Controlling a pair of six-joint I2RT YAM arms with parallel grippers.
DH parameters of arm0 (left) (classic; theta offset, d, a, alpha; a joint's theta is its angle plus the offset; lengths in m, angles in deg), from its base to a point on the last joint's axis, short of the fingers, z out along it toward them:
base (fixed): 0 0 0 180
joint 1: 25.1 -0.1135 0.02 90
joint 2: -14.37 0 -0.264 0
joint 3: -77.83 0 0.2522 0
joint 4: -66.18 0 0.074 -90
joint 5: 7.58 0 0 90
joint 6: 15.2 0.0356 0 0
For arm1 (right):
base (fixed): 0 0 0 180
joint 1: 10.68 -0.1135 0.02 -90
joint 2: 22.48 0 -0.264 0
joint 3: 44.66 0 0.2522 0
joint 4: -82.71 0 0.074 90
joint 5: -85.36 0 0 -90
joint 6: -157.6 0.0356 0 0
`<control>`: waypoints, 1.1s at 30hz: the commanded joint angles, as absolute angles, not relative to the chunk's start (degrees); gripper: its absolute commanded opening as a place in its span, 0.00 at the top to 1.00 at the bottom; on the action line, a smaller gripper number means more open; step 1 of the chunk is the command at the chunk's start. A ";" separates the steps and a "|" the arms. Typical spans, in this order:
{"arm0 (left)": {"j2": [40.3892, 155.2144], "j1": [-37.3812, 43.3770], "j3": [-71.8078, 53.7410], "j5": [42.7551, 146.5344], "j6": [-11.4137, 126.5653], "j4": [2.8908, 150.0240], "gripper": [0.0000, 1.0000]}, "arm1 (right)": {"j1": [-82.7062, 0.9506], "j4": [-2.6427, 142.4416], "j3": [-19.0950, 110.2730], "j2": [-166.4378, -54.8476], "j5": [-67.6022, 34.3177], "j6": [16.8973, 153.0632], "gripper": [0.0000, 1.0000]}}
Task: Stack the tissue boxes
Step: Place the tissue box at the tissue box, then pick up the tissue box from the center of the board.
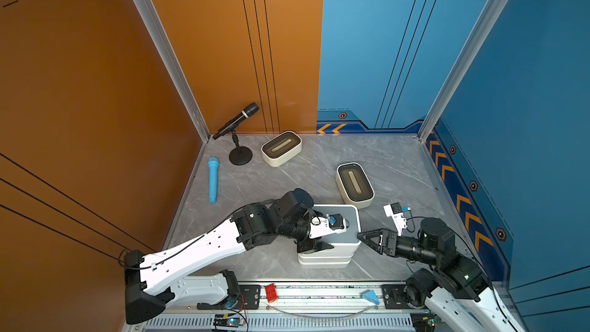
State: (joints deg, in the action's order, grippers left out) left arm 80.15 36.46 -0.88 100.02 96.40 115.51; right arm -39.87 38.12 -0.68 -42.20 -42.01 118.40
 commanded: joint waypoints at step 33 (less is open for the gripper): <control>86.60 -10.80 -6.44 111.42 59.70 92.74 0.02 | -19.98 33.81 26.87 -79.85 -20.17 90.75 0.00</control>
State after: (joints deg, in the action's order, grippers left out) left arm 82.97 -7.76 -10.01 105.49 73.17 98.59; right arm -17.75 34.21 25.33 -76.76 -30.16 96.09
